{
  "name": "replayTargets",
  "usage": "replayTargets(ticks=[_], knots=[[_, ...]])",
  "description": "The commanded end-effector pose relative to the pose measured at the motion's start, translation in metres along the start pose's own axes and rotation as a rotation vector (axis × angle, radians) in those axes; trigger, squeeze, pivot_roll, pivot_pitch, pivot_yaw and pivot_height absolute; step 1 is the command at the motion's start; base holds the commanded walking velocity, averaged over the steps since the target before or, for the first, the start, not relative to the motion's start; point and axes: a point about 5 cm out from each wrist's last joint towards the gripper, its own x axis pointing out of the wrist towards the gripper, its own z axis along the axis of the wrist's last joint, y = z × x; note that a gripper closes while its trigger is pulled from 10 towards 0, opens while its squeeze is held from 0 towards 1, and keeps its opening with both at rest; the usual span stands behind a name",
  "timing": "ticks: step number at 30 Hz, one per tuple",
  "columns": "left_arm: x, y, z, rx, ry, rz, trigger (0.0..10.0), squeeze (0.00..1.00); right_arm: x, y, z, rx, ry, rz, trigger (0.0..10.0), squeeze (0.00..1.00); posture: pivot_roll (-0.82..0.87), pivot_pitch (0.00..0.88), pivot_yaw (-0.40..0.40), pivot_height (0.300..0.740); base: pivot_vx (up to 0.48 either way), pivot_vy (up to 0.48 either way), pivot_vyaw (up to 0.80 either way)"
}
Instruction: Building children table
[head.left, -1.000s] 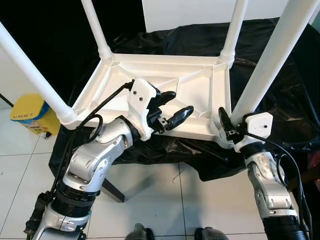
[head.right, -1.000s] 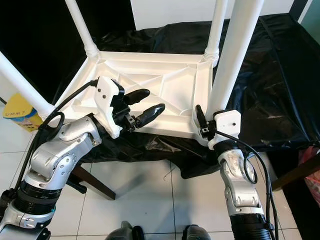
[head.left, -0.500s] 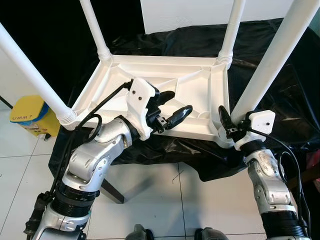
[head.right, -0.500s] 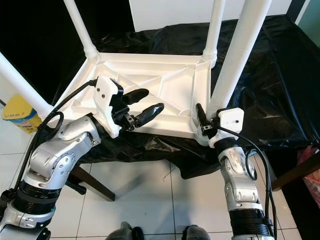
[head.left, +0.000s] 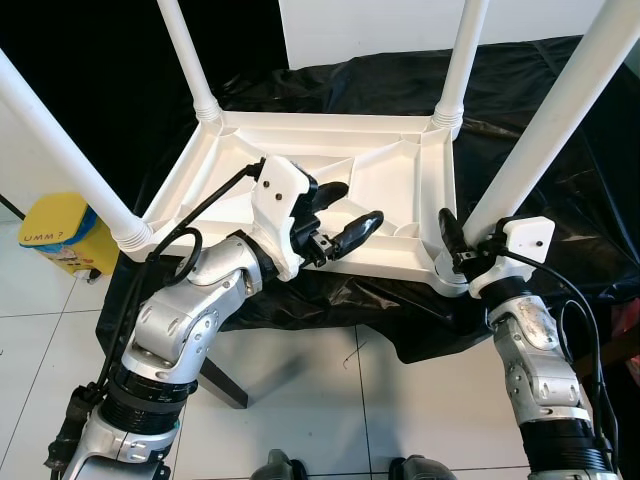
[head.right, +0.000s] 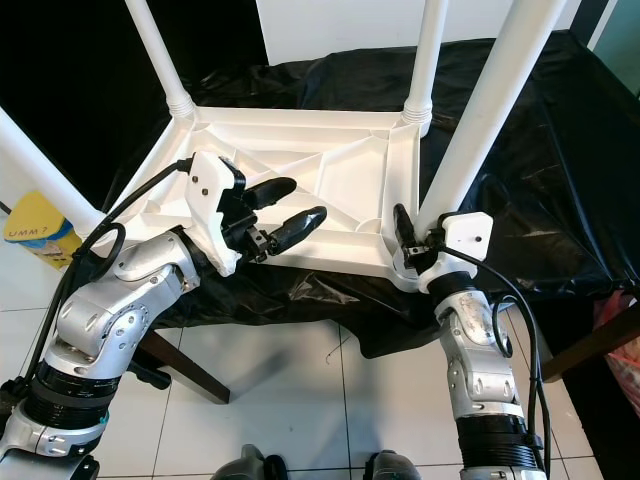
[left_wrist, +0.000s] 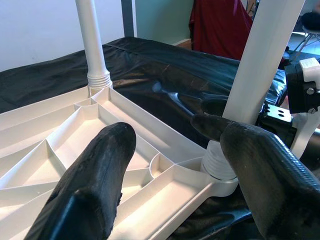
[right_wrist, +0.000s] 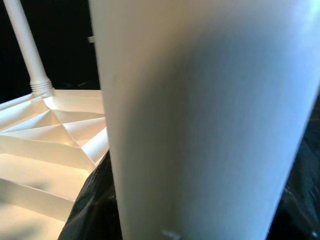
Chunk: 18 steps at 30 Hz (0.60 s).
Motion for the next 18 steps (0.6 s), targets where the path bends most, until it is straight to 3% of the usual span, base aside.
replayTargets(ticks=[1, 4, 18], knots=[[-0.002, -0.002, 0.002, 0.009, 0.002, -0.026, 10.0, 0.00, -0.012, 0.011, -0.033, 0.036, 0.174, 0.021, 10.0, 0.00, 0.00, 0.131, 0.092, 0.740, 0.000, 0.000, 0.00], [-0.002, -0.003, 0.002, 0.009, 0.002, -0.026, 10.0, 0.00, -0.013, 0.012, -0.034, 0.033, 0.176, 0.018, 10.0, 0.00, 0.00, 0.129, 0.088, 0.740, 0.000, 0.000, 0.00], [-0.005, -0.004, 0.002, 0.014, 0.003, -0.013, 10.0, 0.00, -0.023, 0.012, -0.041, -0.041, 0.224, -0.313, 10.0, 0.00, 0.01, 0.118, 0.059, 0.740, 0.000, 0.000, 0.00]])
